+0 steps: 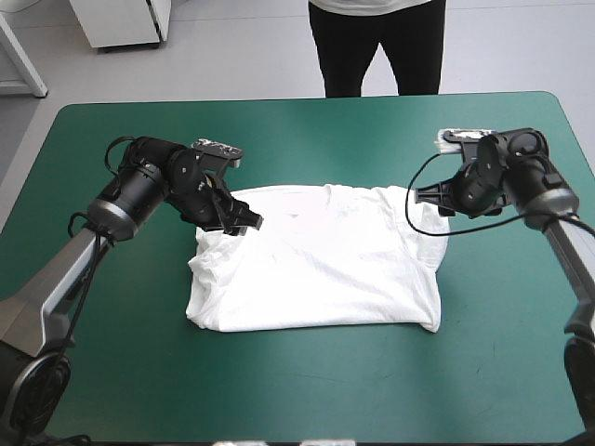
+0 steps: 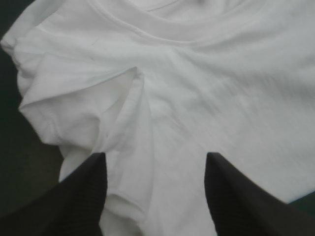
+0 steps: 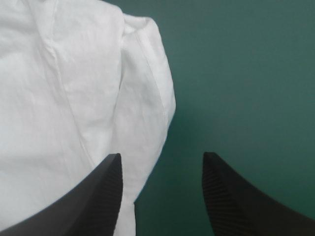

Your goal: Fold the cloth

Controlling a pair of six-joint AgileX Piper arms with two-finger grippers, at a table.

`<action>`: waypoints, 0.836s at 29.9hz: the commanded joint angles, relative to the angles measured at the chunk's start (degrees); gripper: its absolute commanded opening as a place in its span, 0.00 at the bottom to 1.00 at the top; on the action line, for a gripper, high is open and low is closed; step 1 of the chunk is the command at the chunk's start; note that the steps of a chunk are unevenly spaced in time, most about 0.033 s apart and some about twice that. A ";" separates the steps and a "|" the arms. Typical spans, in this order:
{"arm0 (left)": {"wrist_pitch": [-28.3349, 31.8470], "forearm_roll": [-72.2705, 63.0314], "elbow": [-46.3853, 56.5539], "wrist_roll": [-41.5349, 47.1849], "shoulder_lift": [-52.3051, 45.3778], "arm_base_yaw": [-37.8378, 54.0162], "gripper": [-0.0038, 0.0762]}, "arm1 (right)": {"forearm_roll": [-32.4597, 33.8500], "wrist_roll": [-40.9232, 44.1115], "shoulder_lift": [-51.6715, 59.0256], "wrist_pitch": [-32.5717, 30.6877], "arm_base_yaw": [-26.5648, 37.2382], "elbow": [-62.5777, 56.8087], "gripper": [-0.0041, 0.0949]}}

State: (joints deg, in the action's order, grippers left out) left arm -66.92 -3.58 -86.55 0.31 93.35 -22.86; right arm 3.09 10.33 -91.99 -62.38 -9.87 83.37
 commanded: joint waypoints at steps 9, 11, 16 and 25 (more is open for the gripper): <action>-6.82 16.23 -1.94 6.60 -11.70 2.46 0.57 | -0.63 -1.45 -15.11 -0.86 0.58 12.28 0.55; -6.82 15.78 -1.81 6.60 -13.45 4.62 0.57 | -0.63 -1.32 -16.02 -0.86 0.79 12.28 0.55; -6.82 14.76 -1.81 6.60 -15.97 8.67 0.57 | -0.63 -1.04 -17.41 0.16 2.57 12.28 0.55; -6.82 13.30 -1.81 6.17 -15.97 8.78 0.57 | -3.93 -2.73 -20.83 0.31 4.97 11.03 0.49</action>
State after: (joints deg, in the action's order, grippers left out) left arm -71.38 9.83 -86.61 6.36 79.24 -14.18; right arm 0.00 8.64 -114.90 -62.76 -5.46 93.33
